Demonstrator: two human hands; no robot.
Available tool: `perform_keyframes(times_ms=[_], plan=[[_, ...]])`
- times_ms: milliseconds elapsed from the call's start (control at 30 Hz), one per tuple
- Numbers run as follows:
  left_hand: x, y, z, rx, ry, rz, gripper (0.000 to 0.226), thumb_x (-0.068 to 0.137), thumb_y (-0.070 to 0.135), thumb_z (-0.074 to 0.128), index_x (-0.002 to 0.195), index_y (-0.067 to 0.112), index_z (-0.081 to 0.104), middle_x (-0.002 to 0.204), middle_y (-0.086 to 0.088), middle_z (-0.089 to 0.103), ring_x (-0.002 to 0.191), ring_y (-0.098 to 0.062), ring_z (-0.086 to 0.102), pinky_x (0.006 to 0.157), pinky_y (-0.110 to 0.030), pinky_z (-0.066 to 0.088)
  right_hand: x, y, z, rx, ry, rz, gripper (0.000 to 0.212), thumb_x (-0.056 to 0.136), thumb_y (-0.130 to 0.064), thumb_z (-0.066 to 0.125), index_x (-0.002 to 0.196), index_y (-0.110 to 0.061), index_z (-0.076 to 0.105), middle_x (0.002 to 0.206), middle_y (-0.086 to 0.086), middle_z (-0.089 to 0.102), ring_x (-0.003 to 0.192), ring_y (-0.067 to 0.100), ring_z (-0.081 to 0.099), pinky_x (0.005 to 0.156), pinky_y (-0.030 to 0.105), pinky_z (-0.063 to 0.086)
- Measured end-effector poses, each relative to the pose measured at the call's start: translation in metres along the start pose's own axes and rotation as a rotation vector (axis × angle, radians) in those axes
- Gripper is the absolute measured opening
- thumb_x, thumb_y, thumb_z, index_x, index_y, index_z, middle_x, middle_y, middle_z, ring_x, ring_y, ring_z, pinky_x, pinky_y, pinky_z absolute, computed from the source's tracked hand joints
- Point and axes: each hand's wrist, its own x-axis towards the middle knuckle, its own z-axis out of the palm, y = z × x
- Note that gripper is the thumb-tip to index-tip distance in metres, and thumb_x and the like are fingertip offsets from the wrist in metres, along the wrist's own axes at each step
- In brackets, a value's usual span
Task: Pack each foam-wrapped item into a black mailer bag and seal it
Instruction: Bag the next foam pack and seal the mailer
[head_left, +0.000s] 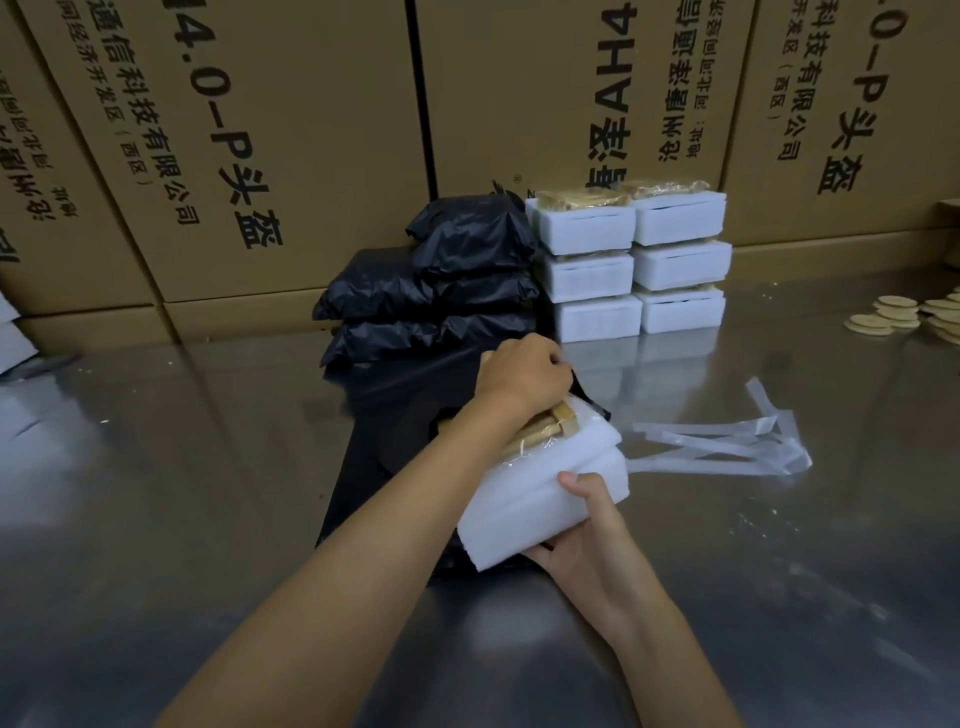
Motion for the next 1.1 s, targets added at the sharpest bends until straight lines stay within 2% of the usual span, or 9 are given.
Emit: perform_keyframes(times_ms=[200,300,400,533,633,833,900,1000,1100], plan=[[-0.016,0.012,0.003,0.057,-0.011,0.069,0.03,0.096,0.02,0.047,0.091,0.014,0.076,0.089,-0.004,0.073,0.092,-0.024,0.063,0.097,-0.037,0.039,0.004,0.0,-0.001,0.029,0.013,0.016,0.068,0.079,-0.036,0.077,0.141,-0.016,0.054,0.136,0.015,0.063,0.127,0.03,0.061,0.094,0.043,0.056],[-0.034,0.022,0.016,0.107,-0.067,0.167,0.033,0.095,0.02,0.044,0.088,0.018,0.077,0.09,0.001,0.073,0.091,-0.02,0.06,0.098,-0.038,0.031,0.005,0.001,-0.004,0.02,0.043,0.016,0.059,0.098,-0.046,0.057,0.145,-0.011,0.051,0.139,0.017,0.06,0.131,0.032,0.057,0.107,0.053,0.047],[-0.048,0.025,0.027,0.139,-0.08,0.266,0.034,0.097,0.02,0.042,0.096,0.024,0.076,0.1,0.006,0.069,0.109,-0.018,0.051,0.097,-0.038,0.025,0.004,0.002,-0.005,0.088,0.049,0.002,0.059,0.102,-0.054,0.043,0.143,-0.013,0.052,0.143,0.016,0.058,0.134,0.031,0.054,0.114,0.057,0.037],[-0.053,0.004,0.019,0.184,-0.017,0.302,0.04,0.1,0.026,0.042,0.137,0.03,0.056,0.143,0.005,0.051,0.136,-0.016,0.034,0.103,-0.042,0.018,0.002,0.001,-0.007,0.109,0.064,0.016,0.056,0.1,-0.046,0.053,0.143,-0.011,0.053,0.141,0.019,0.059,0.132,0.033,0.056,0.113,0.053,0.041],[-0.058,-0.026,0.007,0.215,0.104,0.247,0.045,0.101,0.036,0.042,0.146,0.031,0.044,0.155,0.008,0.037,0.141,-0.014,0.029,0.107,-0.041,0.017,0.001,0.001,-0.002,0.114,0.069,0.041,0.057,0.094,-0.04,0.065,0.141,-0.01,0.056,0.138,0.02,0.061,0.129,0.032,0.058,0.104,0.044,0.051],[-0.095,-0.088,0.008,-0.062,0.394,0.009,0.04,0.1,0.023,0.041,0.139,0.024,0.05,0.142,0.005,0.047,0.129,-0.015,0.04,0.105,-0.036,0.033,0.001,0.001,0.001,0.174,0.116,0.049,0.064,0.087,-0.031,0.071,0.144,-0.014,0.048,0.135,0.019,0.063,0.124,0.036,0.062,0.094,0.046,0.056],[-0.107,-0.102,0.016,-0.25,0.396,-0.151,0.036,0.102,0.021,0.04,0.137,0.023,0.047,0.135,0.001,0.047,0.124,-0.018,0.043,0.098,-0.032,0.035,0.001,0.002,0.002,0.197,0.129,0.043,0.065,0.086,-0.029,0.072,0.144,-0.017,0.047,0.135,0.019,0.063,0.123,0.038,0.062,0.092,0.047,0.057],[-0.115,-0.111,0.032,-0.396,0.254,-0.369,0.031,0.104,0.035,0.04,0.134,0.026,0.044,0.128,-0.001,0.051,0.104,-0.014,0.052,0.085,-0.031,0.035,0.002,0.002,0.005,0.235,0.103,0.039,0.061,0.09,-0.027,0.069,0.145,-0.018,0.045,0.137,0.02,0.061,0.124,0.04,0.061,0.093,0.05,0.056],[-0.111,-0.111,0.038,-0.506,0.225,-0.376,0.025,0.103,0.036,0.041,0.125,0.028,0.049,0.107,0.005,0.063,0.084,-0.001,0.053,0.073,-0.032,0.043,0.006,0.003,0.011,0.234,0.078,0.037,0.059,0.091,-0.025,0.067,0.145,-0.016,0.045,0.139,0.022,0.059,0.126,0.042,0.059,0.099,0.053,0.053]])
